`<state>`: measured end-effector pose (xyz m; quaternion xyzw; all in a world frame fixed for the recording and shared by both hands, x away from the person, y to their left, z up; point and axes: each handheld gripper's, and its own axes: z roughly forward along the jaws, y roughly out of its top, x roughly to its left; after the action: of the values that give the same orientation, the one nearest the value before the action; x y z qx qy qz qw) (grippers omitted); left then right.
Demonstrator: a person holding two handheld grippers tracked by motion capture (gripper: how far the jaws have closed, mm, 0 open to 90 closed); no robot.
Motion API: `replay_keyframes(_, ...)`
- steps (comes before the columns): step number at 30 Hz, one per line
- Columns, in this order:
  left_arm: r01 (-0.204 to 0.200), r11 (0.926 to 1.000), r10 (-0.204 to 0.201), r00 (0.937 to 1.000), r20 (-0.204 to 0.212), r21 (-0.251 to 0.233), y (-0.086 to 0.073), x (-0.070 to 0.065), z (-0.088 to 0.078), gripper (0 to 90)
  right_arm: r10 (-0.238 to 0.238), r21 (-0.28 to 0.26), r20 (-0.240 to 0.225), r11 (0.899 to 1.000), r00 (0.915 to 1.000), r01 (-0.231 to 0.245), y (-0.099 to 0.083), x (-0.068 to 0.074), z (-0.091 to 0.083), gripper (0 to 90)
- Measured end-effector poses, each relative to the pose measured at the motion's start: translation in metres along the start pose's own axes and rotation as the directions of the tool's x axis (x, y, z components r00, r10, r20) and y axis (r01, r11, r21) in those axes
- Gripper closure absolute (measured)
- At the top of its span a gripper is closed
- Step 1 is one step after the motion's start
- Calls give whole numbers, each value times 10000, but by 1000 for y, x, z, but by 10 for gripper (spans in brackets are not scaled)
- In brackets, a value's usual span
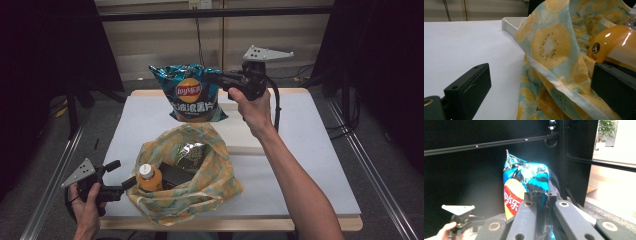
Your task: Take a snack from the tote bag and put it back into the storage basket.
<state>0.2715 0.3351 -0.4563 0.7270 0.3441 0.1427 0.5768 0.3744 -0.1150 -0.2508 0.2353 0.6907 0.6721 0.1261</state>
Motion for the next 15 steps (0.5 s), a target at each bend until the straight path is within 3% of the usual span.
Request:
replay_keyframes(1,9,10000,-9,9998,-192,-36,0,-1,0,29,18,48,32,10000,10000,-18,-2,-4,2,900)
replay_keyframes(3,-5,10000,5,10000,20,-1,0,0,0,30,61,116,31,9999,10000,-61,-5,-11,5,900)
replay_keyframes(4,96,9999,-98,9998,-182,-90,-1,-1,1,29,91,169,84,9998,9999,-93,-8,-14,6,900)
replay_keyframes(15,-43,10000,45,9998,-190,78,-1,-1,0,29,522,566,305,9969,9982,-539,-40,-55,24,900)
